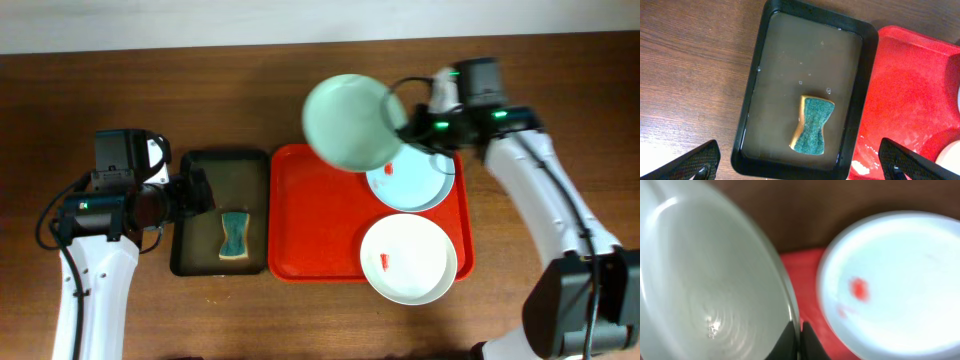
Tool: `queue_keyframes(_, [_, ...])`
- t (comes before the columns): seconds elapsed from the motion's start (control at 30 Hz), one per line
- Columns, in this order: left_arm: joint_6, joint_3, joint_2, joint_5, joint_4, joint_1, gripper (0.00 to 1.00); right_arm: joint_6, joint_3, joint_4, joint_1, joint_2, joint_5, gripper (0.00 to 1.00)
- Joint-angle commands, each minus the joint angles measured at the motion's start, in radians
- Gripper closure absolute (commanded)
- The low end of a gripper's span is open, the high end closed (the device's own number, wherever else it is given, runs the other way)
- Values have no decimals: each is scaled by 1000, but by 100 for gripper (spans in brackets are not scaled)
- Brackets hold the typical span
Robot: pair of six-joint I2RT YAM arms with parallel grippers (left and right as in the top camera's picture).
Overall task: Clean dirty plates on tray and stack at the side
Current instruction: 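Lift the cleaned plate with right gripper and carry it right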
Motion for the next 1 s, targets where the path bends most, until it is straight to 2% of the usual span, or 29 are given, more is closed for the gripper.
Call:
queue_keyframes(0.0, [-6, 14, -9, 11, 0, 3, 1, 2, 10, -136, -196, -26, -67, 96])
queue_keyframes(0.1, [-6, 14, -9, 11, 0, 3, 1, 2, 10, -242, -348, -26, 6, 96])
queue_keyframes(0.17, [-6, 14, -9, 11, 0, 3, 1, 2, 10, -311, -455, -26, 144, 96])
queue_keyframes(0.3, [-6, 14, -9, 11, 0, 3, 1, 3, -17, -354, -559, -26, 459, 96])
queue_keyframes(0.33, [-6, 14, -9, 11, 0, 3, 1, 12, -29, -353, -577, -26, 481, 96])
queue_keyframes(0.43, [-6, 14, -9, 11, 0, 3, 1, 97, -80, -327, -628, -26, 500, 96])
queue_keyframes(0.63, [-6, 14, -9, 11, 0, 3, 1, 96, -205, -198, -632, -24, 499, 96])
queue_keyframes(0.87, [-6, 14, -9, 11, 0, 3, 1, 96, -261, -162, -631, -17, 494, 95])
queue_keyframes(0.9, [-6, 14, -9, 11, 0, 3, 1, 96, -270, -153, -631, -17, 477, 84])
queue_keyframes(0.97, [-6, 14, -9, 11, 0, 3, 1, 48, -277, -144, -631, -17, 424, 74])
